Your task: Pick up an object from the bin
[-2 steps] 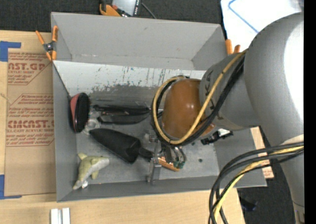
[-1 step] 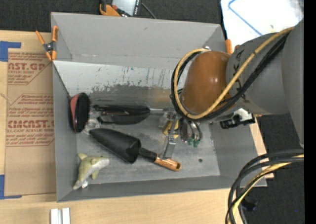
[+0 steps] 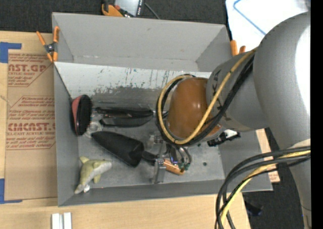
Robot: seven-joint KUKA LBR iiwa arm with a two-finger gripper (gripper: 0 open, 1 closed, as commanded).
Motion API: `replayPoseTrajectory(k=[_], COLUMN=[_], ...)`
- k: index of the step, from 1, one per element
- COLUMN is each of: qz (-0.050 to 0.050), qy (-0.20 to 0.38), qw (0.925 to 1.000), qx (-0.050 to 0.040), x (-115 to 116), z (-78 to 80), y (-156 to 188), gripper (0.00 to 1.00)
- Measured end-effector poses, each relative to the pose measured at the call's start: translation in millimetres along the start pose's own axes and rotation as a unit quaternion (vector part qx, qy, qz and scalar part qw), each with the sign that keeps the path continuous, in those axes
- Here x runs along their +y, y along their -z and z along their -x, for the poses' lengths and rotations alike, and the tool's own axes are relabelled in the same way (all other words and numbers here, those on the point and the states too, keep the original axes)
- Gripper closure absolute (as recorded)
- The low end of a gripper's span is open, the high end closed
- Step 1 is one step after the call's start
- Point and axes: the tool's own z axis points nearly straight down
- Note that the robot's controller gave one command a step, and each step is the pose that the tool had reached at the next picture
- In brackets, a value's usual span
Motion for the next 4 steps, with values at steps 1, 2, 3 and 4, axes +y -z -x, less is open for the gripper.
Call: replayPoseTrajectory(k=[1, 2, 3, 4], qz=[0.002, 0.0, 0.0, 0.0], qy=[-0.112, -0.01, -0.011, -0.011], qw=[0.9936, 0.9999, 0.9999, 0.9999], qx=[-0.0159, -0.0019, -0.0019, 0.0008], x=[13.0, 0.6, 0.6, 0.6], z=[-12.5, -0.4, -0.4, -2.1], y=[-4.8, -0.3, -0.3, 10.1], gripper=[0.0, 1.0, 1.0, 1.0])
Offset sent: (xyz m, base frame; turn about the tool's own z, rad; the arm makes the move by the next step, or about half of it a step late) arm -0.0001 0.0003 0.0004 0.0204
